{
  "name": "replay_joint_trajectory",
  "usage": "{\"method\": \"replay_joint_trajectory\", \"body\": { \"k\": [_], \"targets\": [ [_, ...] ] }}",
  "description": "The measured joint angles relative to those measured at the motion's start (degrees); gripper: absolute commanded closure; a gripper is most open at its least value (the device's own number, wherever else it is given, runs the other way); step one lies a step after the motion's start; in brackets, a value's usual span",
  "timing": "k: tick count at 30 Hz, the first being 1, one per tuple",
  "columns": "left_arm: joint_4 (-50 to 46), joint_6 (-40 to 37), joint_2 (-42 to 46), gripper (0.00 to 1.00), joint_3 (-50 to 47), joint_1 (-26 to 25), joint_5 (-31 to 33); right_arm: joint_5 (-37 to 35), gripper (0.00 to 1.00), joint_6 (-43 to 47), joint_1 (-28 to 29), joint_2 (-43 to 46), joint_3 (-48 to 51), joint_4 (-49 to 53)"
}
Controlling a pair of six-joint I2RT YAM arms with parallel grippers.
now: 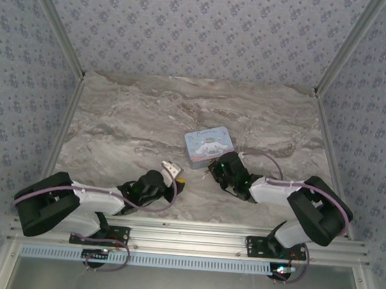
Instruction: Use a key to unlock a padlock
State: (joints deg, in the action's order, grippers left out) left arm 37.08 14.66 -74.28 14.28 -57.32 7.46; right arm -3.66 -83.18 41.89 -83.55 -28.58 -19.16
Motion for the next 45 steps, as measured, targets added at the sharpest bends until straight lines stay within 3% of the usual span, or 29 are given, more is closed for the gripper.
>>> {"method": "replay_joint_trajectory", "body": {
  "k": [13,23,27,31,38,45],
  "targets": [
    [-3.45,-0.02,5.07,0.73,-1.77,0.39,1.03,-2.03,1.00,-0.04,-1.05,0.44,-1.70,4.85],
    [-15.41,-0.13,18.27,0.62,-1.66,2.29,3.65,-6.27,1.00,0.85,-1.05,6.47,-5.44,13.84],
    [-22.58,0.15,25.29,0.45,-0.74,3.85,4.90,-8.22,1.00,1.66,-1.16,10.01,-5.44,17.22],
    [-31.47,1.01,30.01,0.03,3.04,5.86,6.25,-9.75,1.00,4.20,-1.09,13.46,-6.62,22.36],
    [-47.28,4.42,32.20,0.02,11.76,13.33,7.69,-9.62,1.00,15.67,2.12,11.98,-20.65,32.41],
    [-60.06,10.38,33.35,0.02,15.69,19.76,6.47,-0.55,1.00,27.08,7.15,-7.02,-43.06,36.15]
  ]
}}
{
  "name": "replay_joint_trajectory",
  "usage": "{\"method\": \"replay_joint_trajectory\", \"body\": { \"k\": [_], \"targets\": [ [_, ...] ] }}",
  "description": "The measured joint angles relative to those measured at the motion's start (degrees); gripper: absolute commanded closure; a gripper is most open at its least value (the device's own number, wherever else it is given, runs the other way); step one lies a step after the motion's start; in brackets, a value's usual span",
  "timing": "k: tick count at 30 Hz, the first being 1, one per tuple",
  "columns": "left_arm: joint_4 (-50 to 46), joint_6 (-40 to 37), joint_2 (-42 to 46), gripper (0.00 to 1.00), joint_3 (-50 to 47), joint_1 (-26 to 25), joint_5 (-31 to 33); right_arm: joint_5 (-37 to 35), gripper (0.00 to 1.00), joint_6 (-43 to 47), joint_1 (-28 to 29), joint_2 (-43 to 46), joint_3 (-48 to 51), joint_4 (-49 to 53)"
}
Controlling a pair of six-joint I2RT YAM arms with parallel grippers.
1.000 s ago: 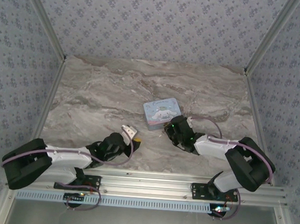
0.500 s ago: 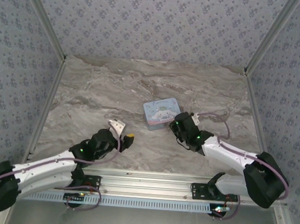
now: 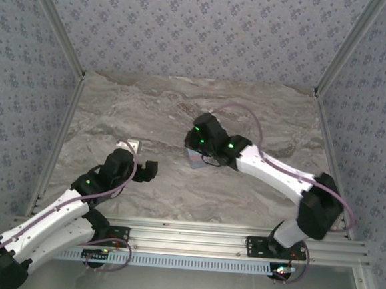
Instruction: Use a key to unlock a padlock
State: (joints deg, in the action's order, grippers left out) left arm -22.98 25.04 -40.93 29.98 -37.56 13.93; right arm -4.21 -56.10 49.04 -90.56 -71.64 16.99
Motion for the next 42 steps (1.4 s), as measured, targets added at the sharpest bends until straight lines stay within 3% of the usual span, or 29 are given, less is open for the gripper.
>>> {"method": "replay_joint_trajectory", "body": {
  "k": [10,18,25,30,32,34,38,42],
  "targets": [
    [-11.43,5.64,3.78,0.02,3.21,3.23,-2.12,14.19,0.95,6.47,3.43,-28.13,-20.81,3.58],
    [-13.31,6.14,6.84,0.02,2.19,3.74,-2.19,17.31,0.57,9.07,3.19,-31.34,-25.27,6.64],
    [-13.22,6.12,5.53,0.02,0.92,3.80,-2.58,16.55,0.49,11.65,2.51,-31.15,-27.32,9.84],
    [-13.20,6.10,5.14,0.02,0.92,3.89,-2.32,14.01,0.40,14.69,2.54,-27.21,-27.76,12.85],
    [-13.03,5.81,5.14,0.02,0.96,4.39,-2.27,12.31,0.32,16.20,2.47,-23.93,-27.50,13.99],
    [-13.11,4.33,4.96,0.02,1.68,5.40,-1.40,10.08,0.22,18.67,2.23,-18.82,-26.32,14.67],
    [-13.29,0.72,4.50,0.02,5.90,7.80,1.55,5.14,0.13,23.28,1.20,-6.88,-21.05,16.39],
    [-10.73,-2.14,4.24,0.02,7.58,11.67,0.15,-0.39,0.03,26.86,-1.81,5.60,-12.66,17.88]
  ]
}}
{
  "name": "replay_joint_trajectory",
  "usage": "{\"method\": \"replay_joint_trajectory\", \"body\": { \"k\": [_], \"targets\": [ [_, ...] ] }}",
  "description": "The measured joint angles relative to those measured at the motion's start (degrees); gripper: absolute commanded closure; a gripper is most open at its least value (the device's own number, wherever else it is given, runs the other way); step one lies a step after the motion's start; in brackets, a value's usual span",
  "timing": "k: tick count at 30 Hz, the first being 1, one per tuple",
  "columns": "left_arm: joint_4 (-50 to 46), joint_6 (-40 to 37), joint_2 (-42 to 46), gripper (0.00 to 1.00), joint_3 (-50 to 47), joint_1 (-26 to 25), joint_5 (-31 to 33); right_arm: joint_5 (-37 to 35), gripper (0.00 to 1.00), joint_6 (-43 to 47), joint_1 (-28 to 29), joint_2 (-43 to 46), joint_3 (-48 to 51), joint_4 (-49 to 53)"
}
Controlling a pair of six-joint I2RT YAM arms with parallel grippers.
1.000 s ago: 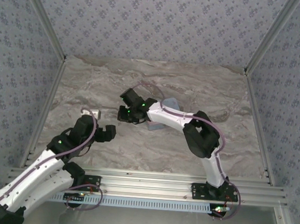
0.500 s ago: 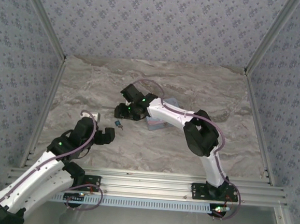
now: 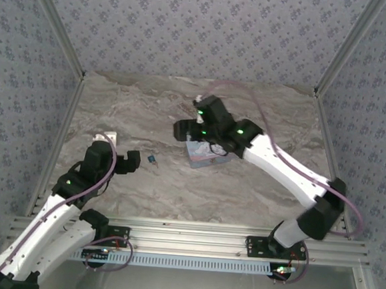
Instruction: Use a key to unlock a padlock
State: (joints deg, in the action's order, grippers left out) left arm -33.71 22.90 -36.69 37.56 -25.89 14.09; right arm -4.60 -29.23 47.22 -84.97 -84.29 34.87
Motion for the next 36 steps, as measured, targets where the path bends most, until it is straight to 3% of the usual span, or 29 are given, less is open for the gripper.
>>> {"method": "replay_joint_trajectory", "body": {
  "k": [5,10,18,26,36],
  "targets": [
    [4.44,-1.75,-8.66,0.02,0.26,7.41,-5.90,-6.49,0.00,3.08,-7.34,12.57,12.59,-0.28],
    [12.68,-7.43,-16.98,0.02,-0.33,10.12,-7.19,-12.81,0.00,5.68,-17.51,20.85,25.64,-2.80],
    [30.99,-16.68,-18.10,0.02,-11.06,13.20,1.01,-17.62,0.00,18.82,-30.86,31.47,45.86,-17.22],
    [49.99,-16.00,-19.67,0.02,-23.17,22.62,3.52,-15.67,0.00,23.78,-42.58,31.61,59.10,-37.88],
    [72.94,-18.64,-32.30,0.02,-25.20,24.46,-0.26,-12.24,0.00,24.92,-48.94,20.28,70.75,-64.57]
  ]
}}
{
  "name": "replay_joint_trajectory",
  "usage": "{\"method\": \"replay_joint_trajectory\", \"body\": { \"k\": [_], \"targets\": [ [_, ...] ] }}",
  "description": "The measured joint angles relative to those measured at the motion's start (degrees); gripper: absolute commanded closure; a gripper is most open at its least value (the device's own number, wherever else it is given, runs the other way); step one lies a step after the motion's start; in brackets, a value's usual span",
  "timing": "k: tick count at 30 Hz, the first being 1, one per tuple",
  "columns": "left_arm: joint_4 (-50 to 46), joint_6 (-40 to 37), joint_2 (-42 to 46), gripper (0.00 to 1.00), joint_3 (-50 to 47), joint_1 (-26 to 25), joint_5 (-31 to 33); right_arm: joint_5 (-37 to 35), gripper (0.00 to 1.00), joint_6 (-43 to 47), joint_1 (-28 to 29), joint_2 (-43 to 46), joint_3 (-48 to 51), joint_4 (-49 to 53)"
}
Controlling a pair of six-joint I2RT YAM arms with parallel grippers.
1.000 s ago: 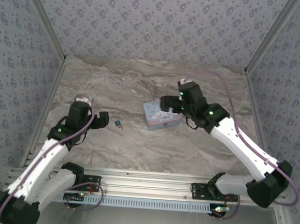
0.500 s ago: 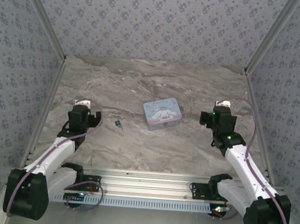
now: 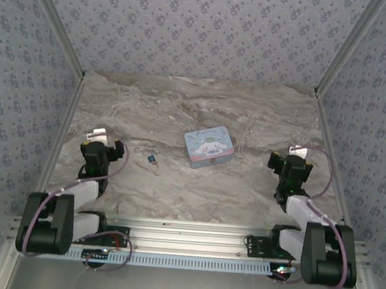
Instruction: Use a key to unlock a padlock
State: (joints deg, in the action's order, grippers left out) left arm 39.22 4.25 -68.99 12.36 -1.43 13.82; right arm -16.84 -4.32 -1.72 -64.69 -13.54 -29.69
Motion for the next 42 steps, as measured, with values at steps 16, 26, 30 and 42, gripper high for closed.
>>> {"method": "replay_joint_trajectory", "body": {
  "k": [16,26,30,42],
  "targets": [
    [8.15,-2.93,-19.19,0.02,10.36,1.84,-8.81,7.65,0.00,2.14,0.22,-22.47,-5.40,-18.95],
    [7.26,-2.93,-19.21,0.02,10.54,1.97,-9.79,7.41,0.00,3.32,1.14,-22.47,-6.82,-19.39],
    [7.26,-2.93,-19.21,0.02,10.54,1.97,-9.97,7.37,0.00,3.52,1.14,-22.47,-6.82,-19.37],
    [7.26,-2.93,-19.21,0.02,10.54,1.97,-9.99,7.69,0.00,3.98,1.33,-22.47,-6.91,-19.19]
  ]
}}
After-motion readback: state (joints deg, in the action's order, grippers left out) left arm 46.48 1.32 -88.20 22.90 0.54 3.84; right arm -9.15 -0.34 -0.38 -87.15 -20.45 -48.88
